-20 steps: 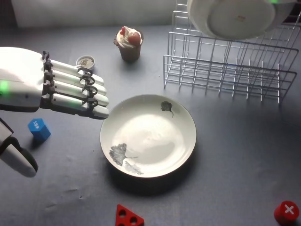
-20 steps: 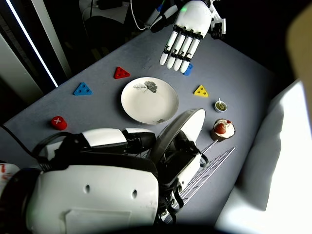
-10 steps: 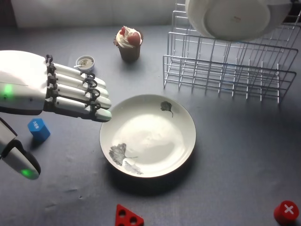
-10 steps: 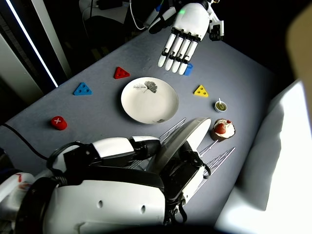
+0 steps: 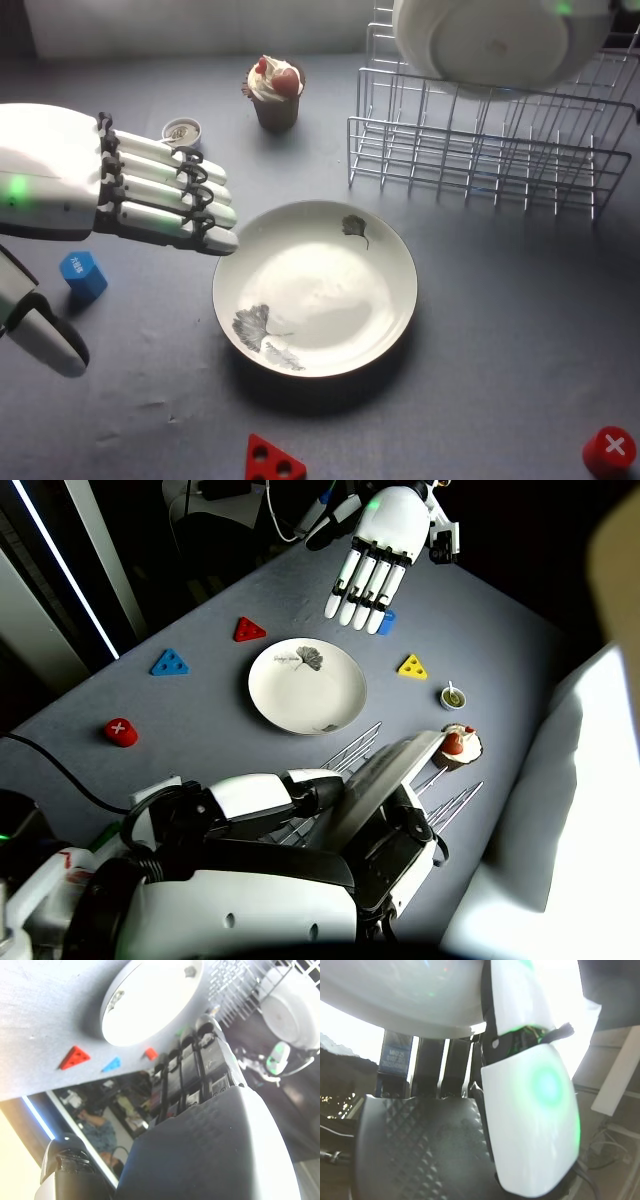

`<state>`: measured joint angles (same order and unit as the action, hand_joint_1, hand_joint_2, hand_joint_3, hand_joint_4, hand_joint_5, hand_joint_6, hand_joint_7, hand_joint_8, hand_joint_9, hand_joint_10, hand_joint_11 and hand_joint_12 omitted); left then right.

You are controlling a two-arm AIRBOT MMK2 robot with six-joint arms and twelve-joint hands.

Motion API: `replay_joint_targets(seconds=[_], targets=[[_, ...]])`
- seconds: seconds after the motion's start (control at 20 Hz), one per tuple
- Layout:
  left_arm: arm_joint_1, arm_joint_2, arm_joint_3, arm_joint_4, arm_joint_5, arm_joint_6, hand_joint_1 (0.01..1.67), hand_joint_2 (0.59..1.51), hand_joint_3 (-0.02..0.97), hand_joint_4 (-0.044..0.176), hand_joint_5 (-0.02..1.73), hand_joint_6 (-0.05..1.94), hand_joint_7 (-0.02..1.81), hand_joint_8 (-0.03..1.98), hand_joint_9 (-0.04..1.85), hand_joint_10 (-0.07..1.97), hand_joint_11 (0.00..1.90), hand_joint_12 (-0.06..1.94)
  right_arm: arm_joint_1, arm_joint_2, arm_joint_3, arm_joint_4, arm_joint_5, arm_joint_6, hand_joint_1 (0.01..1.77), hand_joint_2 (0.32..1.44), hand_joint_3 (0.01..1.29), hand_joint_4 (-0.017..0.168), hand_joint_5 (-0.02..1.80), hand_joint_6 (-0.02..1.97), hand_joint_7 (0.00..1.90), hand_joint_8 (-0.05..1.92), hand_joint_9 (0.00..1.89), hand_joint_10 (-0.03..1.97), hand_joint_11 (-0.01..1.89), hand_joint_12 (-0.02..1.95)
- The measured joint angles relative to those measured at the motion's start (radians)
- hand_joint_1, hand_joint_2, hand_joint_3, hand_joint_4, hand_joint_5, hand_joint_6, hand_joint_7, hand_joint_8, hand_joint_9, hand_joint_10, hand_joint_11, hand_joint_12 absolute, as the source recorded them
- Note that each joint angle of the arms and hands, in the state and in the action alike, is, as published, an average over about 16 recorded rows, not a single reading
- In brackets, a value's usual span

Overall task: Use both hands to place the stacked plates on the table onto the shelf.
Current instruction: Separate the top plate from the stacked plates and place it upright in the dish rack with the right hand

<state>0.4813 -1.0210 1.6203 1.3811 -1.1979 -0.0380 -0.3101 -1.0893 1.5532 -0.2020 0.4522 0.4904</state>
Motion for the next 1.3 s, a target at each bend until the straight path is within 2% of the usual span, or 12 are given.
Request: replay_joint_targets(seconds=[0.3, 0.4, 0.65, 1.1, 1.3], targets=[[-0.008, 0.000, 0.000, 0.003, 0.000, 0.000, 0.12, 0.930, 0.000, 0.001, 0.15, 0.02, 0.16, 0.01, 0.15, 0.01, 0.14, 0.02, -0.036, -0.009, 0.007, 0.013, 0.012, 0.004, 1.48, 0.97, 0.01, -0.012, 0.81, 0.97, 1.04, 0.70, 1.06, 0.82, 0.93, 1.43], [-0.010, -0.001, 0.000, 0.004, 0.000, 0.000, 0.12, 0.931, 0.000, 0.001, 0.15, 0.02, 0.16, 0.01, 0.15, 0.01, 0.14, 0.02, -0.048, -0.010, 0.008, 0.016, 0.016, 0.006, 1.48, 0.97, 0.02, -0.012, 0.81, 0.99, 1.04, 0.70, 1.07, 0.82, 0.94, 1.37], [-0.015, -0.002, 0.000, 0.007, 0.001, 0.000, 0.11, 0.931, 0.000, 0.001, 0.14, 0.02, 0.16, 0.01, 0.15, 0.01, 0.14, 0.02, -0.073, -0.011, 0.009, 0.022, 0.029, 0.013, 1.44, 0.99, 0.01, -0.010, 0.81, 1.00, 1.06, 0.68, 1.09, 0.60, 1.00, 1.05], [-0.018, -0.004, 0.000, 0.009, 0.001, -0.001, 0.10, 0.931, -0.001, 0.001, 0.14, 0.02, 0.16, 0.01, 0.15, 0.01, 0.15, 0.02, -0.111, -0.019, 0.023, 0.025, 0.052, 0.029, 1.31, 1.03, 0.01, -0.007, 0.86, 0.98, 1.05, 0.30, 1.12, 0.15, 1.13, 0.38], [-0.020, -0.005, -0.001, 0.010, 0.002, -0.001, 0.11, 0.931, -0.001, 0.001, 0.13, 0.02, 0.15, 0.01, 0.15, 0.01, 0.15, 0.02, -0.122, -0.023, 0.030, 0.026, 0.061, 0.039, 1.26, 1.04, 0.01, -0.006, 0.86, 0.78, 1.00, 0.13, 1.09, 0.01, 1.14, 0.22]])
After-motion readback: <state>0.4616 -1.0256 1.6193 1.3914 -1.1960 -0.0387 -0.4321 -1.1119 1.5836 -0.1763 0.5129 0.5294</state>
